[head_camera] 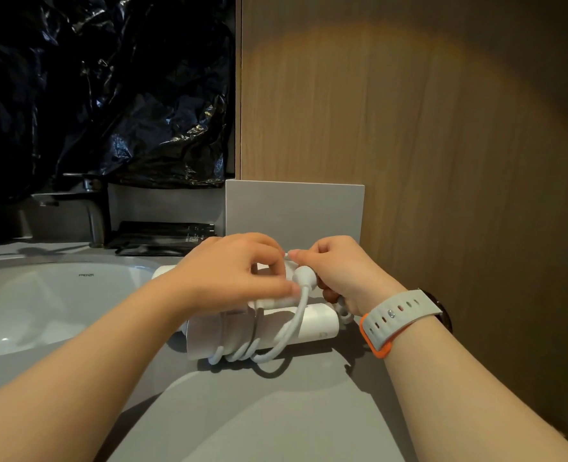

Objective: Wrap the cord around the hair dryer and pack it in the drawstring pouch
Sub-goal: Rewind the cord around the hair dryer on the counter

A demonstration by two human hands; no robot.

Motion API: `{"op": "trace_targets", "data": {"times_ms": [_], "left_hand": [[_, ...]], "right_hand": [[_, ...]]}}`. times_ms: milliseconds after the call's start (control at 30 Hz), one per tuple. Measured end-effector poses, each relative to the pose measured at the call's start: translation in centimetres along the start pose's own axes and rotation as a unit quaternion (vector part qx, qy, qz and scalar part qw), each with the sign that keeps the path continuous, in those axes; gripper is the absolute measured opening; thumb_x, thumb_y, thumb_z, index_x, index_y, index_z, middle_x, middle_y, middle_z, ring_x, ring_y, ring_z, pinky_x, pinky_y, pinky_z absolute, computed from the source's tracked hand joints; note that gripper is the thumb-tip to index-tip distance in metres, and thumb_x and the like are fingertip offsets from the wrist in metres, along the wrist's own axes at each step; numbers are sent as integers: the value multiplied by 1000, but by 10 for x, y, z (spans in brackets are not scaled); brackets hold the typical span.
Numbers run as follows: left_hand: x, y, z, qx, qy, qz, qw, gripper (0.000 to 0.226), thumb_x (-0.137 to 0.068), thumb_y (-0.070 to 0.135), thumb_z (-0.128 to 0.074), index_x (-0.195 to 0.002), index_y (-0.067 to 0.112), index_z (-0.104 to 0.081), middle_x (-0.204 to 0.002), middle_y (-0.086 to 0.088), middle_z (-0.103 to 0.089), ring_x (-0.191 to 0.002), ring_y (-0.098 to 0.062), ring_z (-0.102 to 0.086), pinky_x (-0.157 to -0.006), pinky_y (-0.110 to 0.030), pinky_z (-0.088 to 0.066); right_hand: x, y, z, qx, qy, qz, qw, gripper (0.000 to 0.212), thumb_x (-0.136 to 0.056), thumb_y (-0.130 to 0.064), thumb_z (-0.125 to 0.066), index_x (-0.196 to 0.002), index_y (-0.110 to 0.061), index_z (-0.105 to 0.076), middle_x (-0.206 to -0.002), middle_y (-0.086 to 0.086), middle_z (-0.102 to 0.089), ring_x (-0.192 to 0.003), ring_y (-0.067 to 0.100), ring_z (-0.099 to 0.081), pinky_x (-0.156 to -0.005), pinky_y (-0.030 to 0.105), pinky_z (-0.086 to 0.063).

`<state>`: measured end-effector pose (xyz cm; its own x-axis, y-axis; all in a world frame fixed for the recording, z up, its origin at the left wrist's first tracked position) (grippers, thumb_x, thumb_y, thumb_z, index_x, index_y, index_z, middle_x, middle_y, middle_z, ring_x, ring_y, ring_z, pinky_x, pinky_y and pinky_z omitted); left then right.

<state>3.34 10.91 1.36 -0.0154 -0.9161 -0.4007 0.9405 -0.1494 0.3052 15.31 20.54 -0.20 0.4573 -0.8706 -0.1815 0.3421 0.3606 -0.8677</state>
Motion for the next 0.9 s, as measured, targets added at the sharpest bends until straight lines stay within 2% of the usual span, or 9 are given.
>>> {"op": "trace_targets", "data": {"times_ms": [67, 133, 200, 300, 433, 533, 700, 800, 900], "left_hand": [[2, 2, 1, 32, -15, 8, 999, 60, -51, 78, -37, -72, 32, -68, -110, 22, -58, -93, 8, -50, -87, -30, -41], [3, 6, -2, -20, -28, 5, 999, 63, -45, 84, -37, -71, 35, -67, -111, 28, -52, -92, 14, -46, -84, -28, -36], [3, 11, -6, -34, -27, 2, 999, 56, -44, 82, -45, -69, 36, -65, -110, 30, -49, -87, 18, -43, -79, -26, -33], [0, 12, -7, 18, 8, 17, 1000, 29, -58, 58, -57, -61, 30, -62, -106, 25, -56, -73, 15, -46, -72, -28, -38], [-3, 6, -4, 23, 42, 23, 999, 18, -80, 37, -65, -68, 24, -67, -103, 13, -61, -75, 4, -51, -75, -30, -46], [-3, 6, -5, 21, 36, 24, 999, 20, -81, 39, -66, -69, 24, -69, -101, 12, -61, -87, -4, -56, -83, -36, -47], [-4, 9, -7, 1, 21, 25, 999, 24, -80, 45, -65, -65, 26, -65, -99, 12, -59, -89, -6, -54, -84, -38, -48], [-4, 9, -8, -5, 7, 17, 1000, 24, -79, 46, -65, -62, 29, -63, -98, 14, -58, -82, -2, -51, -80, -33, -47], [-3, 7, -6, 18, -5, 9, 1000, 22, -79, 42, -67, -63, 28, -66, -98, 16, -58, -79, 6, -50, -71, -20, -41]], "right_hand": [[0, -1, 0, 12, 1, 0, 1000, 34, -88, -33, -62, -69, -11, -45, -56, 5, -37, -42, 15, -31, -37, 19, -28], [1, -1, 0, 24, 0, -3, 1000, 34, -88, -35, -61, -70, -11, -46, -56, 5, -39, -44, 16, -33, -40, 22, -32], [1, -2, 0, 30, -2, -7, 1000, 36, -88, -36, -60, -67, -12, -45, -55, 4, -39, -43, 16, -34, -40, 22, -33], [1, 0, 1, 4, -3, -24, 1000, 35, -89, -32, -60, -64, -12, -45, -53, 4, -38, -39, 15, -31, -38, 19, -28], [2, -1, 7, -42, -14, -55, 997, 15, -86, -11, -51, -72, -6, -55, -57, 8, -42, -42, 16, -34, -43, 23, -31], [5, -2, 13, -41, -35, -62, 997, 13, -84, -9, -53, -78, -2, -62, -64, 11, -50, -49, 18, -43, -44, 22, -39], [8, -3, 17, 1, -48, -37, 998, 16, -88, -13, -57, -88, -3, -70, -71, 9, -57, -54, 15, -51, -46, 22, -48], [8, -2, 19, -22, -68, -64, 995, 18, -88, -14, -56, -95, -3, -69, -78, 11, -61, -53, 15, -55, -50, 24, -52], [8, 3, 19, -71, -98, -95, 988, 22, -86, -11, -54, -99, 4, -65, -73, 12, -58, -49, 17, -53, -50, 25, -51]]}}
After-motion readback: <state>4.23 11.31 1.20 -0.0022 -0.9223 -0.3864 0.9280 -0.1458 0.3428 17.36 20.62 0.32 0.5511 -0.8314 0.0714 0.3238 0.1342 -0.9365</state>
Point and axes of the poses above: each hand's wrist, its own x-axis away from the middle knuckle, its own z-axis out of the back of the hand, y = z × x, the point moved 3 cm from there along -x, towards the middle knuckle
